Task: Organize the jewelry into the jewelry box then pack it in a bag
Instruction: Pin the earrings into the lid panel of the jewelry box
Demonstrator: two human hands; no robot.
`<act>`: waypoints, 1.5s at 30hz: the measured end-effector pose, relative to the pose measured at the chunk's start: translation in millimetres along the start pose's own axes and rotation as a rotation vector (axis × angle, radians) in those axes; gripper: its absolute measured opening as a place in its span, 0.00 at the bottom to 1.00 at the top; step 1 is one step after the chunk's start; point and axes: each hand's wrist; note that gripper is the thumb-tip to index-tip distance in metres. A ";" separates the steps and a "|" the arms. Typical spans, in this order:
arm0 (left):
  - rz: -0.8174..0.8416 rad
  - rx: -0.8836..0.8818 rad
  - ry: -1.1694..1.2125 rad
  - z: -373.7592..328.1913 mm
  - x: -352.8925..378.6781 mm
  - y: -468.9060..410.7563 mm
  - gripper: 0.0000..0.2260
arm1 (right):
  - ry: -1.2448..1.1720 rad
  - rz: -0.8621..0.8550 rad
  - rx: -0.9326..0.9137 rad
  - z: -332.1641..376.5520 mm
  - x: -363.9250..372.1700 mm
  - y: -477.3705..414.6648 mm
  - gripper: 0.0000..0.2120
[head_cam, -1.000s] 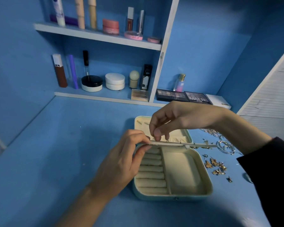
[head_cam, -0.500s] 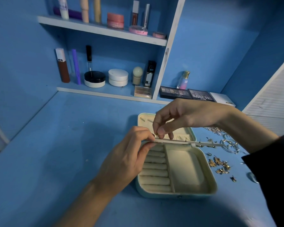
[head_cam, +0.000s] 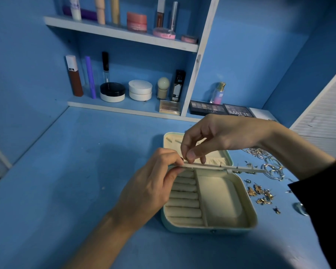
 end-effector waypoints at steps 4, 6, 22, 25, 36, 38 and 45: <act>-0.004 -0.007 0.002 -0.5 0.2 0.1 0.04 | 0.025 -0.015 0.005 2.4 2.7 1.4 0.06; -0.005 -0.013 0.004 -0.6 0.0 0.1 0.04 | 0.040 -0.027 0.011 3.3 4.6 1.6 0.06; 0.013 -0.008 -0.002 -0.7 0.1 1.3 0.03 | 0.237 -0.165 0.011 10.3 16.8 6.0 0.04; 0.010 -0.002 0.008 -0.5 -0.2 1.6 0.03 | 0.269 -0.192 0.015 14.1 19.8 6.2 0.05; 0.005 -0.053 0.036 -1.0 0.8 1.9 0.04 | 0.325 -0.243 0.138 19.5 22.9 -0.4 0.06; 0.004 -0.060 0.038 -1.1 0.7 2.2 0.04 | 0.299 -0.244 0.148 18.8 22.7 0.7 0.06; -0.017 -0.093 0.053 -2.2 1.7 -2.5 0.06 | 0.256 -0.373 0.070 12.6 22.5 13.0 0.03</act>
Point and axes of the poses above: each hand's wrist, its own y-axis away from the middle knuckle, its own x-axis out of the palm, z = x × y, and after that the axes turned 11 degrees about -y, right-handed
